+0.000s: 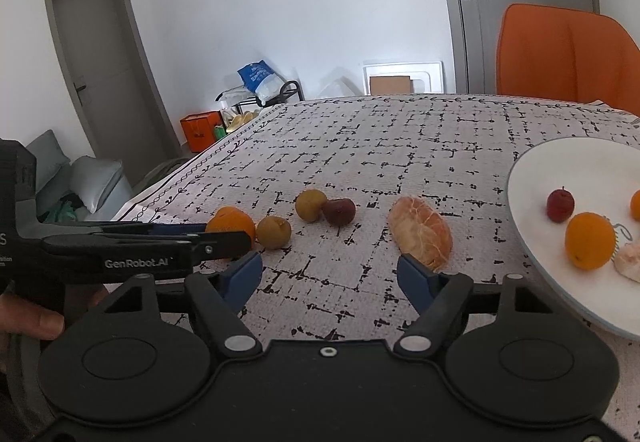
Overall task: Organize fruits
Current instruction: 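Grasp the large orange with the left tool while the right tool grasps a small yellow fruit, then carry the orange into the white bowl with the left tool while the right tool drops the yellow fruit there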
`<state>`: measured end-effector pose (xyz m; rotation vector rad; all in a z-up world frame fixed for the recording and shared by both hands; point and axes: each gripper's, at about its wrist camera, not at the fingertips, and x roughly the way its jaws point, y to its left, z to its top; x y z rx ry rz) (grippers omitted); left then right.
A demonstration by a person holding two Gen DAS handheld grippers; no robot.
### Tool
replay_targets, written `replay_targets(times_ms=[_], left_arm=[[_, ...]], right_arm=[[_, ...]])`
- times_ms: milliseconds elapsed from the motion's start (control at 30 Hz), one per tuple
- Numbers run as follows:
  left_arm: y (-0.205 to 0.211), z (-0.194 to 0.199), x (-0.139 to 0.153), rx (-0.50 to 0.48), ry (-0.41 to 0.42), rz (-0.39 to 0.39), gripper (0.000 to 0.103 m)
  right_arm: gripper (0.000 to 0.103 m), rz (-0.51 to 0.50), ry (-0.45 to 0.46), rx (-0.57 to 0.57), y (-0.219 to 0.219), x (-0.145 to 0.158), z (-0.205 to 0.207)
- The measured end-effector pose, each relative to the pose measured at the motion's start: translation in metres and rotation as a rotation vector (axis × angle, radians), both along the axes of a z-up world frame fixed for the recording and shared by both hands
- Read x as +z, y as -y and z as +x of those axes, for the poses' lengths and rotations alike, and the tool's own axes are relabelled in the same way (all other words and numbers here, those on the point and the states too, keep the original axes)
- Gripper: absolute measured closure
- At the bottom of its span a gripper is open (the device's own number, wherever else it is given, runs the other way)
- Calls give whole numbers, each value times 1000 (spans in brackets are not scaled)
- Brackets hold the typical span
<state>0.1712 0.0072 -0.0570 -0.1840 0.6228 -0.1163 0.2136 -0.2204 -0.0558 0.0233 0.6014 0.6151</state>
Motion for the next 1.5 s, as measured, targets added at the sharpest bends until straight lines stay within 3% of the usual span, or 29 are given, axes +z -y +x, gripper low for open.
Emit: replay_targets(times_ms=[33, 300, 433, 1100, 1133, 1167, 1233, 1500], left_arm=[[0, 1, 0, -3, 2, 2, 61], [-7, -5, 2, 6, 1, -18, 62], [-15, -9, 4, 25, 2, -23, 62], [-50, -23, 9, 120, 14, -28, 62], [-51, -23, 9, 126, 14, -28, 62], [-52, -23, 9, 131, 13, -28, 62], [-54, -24, 10, 136, 15, -26, 62], [-42, -28, 17, 111, 38, -24, 62]], right_arm=[[30, -1, 0, 2, -1, 0, 1], [36, -11, 8, 47, -16, 5, 8], [45, -16, 7, 68, -26, 5, 13], [59, -48, -21, 107, -62, -2, 30], [60, -50, -26, 106, -63, -3, 31], [69, -46, -35, 106, -63, -5, 32], [77, -36, -64, 108, -63, -7, 35], [78, -22, -32, 80, -50, 4, 21]])
